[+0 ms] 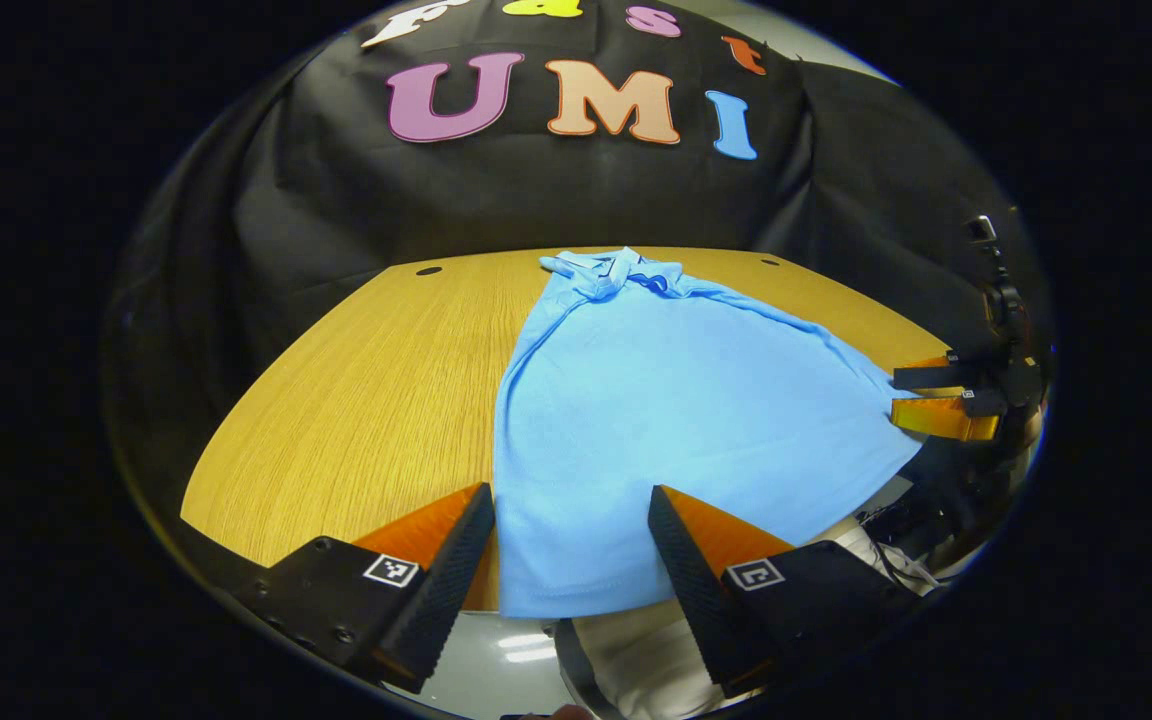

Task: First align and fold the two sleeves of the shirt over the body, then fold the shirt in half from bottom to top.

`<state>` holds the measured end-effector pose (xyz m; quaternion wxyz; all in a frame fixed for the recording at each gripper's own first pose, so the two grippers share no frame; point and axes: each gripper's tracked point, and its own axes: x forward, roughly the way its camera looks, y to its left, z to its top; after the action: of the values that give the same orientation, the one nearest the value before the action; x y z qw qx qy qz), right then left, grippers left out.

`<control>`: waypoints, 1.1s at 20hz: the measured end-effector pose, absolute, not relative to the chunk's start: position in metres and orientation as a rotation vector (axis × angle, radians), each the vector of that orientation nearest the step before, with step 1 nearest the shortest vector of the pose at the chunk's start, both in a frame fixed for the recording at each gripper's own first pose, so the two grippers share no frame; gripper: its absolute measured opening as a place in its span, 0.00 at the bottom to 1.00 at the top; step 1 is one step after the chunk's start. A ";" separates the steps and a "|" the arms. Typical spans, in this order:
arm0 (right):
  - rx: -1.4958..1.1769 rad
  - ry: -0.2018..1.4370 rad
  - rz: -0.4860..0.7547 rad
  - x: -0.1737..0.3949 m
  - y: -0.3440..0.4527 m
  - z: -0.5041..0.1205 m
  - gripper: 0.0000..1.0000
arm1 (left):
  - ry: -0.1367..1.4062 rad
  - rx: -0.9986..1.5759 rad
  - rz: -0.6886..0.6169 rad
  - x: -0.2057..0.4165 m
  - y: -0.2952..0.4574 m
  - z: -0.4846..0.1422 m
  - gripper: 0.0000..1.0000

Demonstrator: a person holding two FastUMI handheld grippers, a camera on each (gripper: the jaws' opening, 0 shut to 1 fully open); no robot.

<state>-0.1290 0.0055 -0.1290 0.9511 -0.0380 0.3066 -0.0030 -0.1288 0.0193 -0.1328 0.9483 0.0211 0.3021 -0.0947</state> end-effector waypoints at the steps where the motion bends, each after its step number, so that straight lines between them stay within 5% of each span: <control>1: -0.080 0.620 -0.004 -0.128 0.006 -0.129 0.99 | 0.610 0.047 -0.198 -0.128 0.017 -0.133 0.95; 5: -0.079 0.611 0.014 -0.128 0.012 -0.132 0.96 | 0.595 0.051 -0.238 -0.128 0.006 -0.133 0.85; 6: -0.078 0.602 0.024 -0.127 0.015 -0.132 0.93 | 0.596 0.046 -0.248 -0.128 0.004 -0.131 0.71; 10: -0.073 0.583 0.079 -0.122 0.032 -0.136 0.47 | 0.591 0.038 -0.288 -0.129 -0.007 -0.133 0.47; 11: -0.061 0.583 0.087 -0.121 0.034 -0.137 0.28 | 0.590 0.032 -0.300 -0.129 -0.010 -0.134 0.41; 13: -0.059 0.589 0.086 -0.121 0.034 -0.137 0.10 | 0.575 0.012 -0.298 -0.127 -0.011 -0.132 0.20; 17: -0.077 0.572 0.085 -0.120 0.036 -0.136 0.00 | 0.555 0.016 -0.303 -0.124 -0.013 -0.134 0.13; 22: -0.133 0.550 0.081 -0.117 0.037 -0.136 0.04 | 0.557 0.016 -0.302 -0.123 -0.015 -0.132 0.00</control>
<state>-0.1166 0.0368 -0.1357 0.9594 -0.0655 0.2713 0.0399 -0.1232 -0.0146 -0.1324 0.9502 0.0081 0.2740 -0.1484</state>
